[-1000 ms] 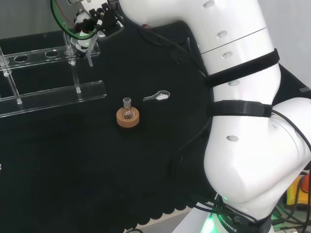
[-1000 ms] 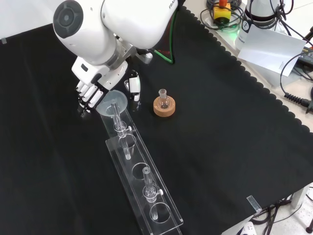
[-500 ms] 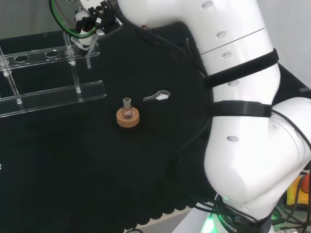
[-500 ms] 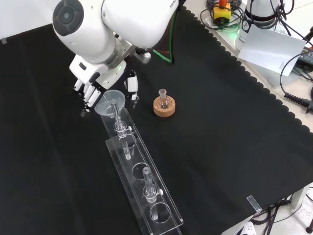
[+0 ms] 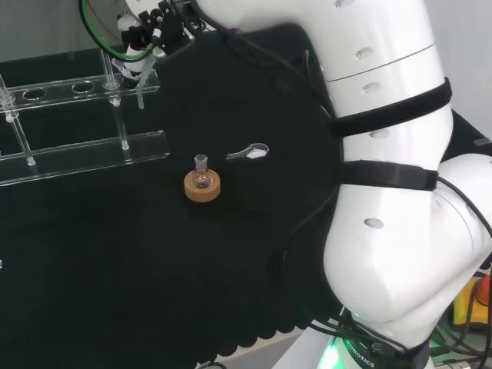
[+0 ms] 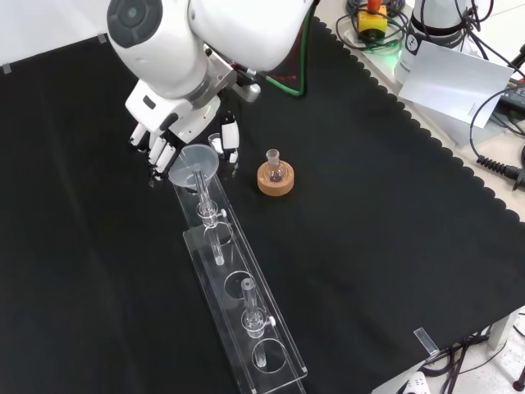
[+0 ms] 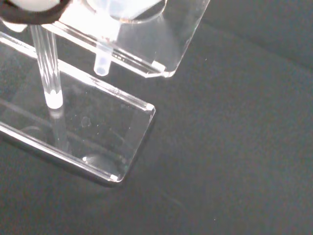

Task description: Pick up the funnel from the transparent funnel stand.

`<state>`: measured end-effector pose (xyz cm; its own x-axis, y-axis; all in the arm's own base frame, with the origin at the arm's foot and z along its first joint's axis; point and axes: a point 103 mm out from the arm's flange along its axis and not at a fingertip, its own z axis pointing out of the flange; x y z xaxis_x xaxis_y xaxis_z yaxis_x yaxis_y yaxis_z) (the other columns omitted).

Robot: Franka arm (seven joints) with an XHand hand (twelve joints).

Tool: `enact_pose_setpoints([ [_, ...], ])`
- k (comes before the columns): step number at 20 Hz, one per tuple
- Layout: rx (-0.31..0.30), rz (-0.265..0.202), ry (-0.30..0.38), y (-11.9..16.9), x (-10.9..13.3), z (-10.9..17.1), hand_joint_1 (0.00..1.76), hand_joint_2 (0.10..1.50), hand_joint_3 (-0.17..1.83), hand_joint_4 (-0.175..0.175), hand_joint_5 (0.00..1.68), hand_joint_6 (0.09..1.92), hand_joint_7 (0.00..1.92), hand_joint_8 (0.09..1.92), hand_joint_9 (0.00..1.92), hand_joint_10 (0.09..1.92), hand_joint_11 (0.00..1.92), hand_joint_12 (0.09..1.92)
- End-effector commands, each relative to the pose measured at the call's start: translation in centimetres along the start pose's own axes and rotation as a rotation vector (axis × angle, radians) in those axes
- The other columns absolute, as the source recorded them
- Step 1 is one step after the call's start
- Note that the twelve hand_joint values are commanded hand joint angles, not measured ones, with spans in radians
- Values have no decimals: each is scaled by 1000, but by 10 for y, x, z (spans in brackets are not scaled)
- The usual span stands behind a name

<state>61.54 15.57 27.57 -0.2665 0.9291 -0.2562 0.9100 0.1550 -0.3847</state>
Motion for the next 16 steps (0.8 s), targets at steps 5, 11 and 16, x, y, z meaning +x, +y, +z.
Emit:
enact_pose_setpoints([
  [5,-88,32,-26,-22,-12,-33,742,712,441,-54,497,642,608,789,866,647,378,1312],
  [11,-107,56,-35,-49,-21,-52,743,708,451,-54,486,679,590,798,856,660,389,1307],
  [16,-100,76,-42,-74,-26,-62,744,707,454,-54,483,687,584,800,854,663,393,1307],
])
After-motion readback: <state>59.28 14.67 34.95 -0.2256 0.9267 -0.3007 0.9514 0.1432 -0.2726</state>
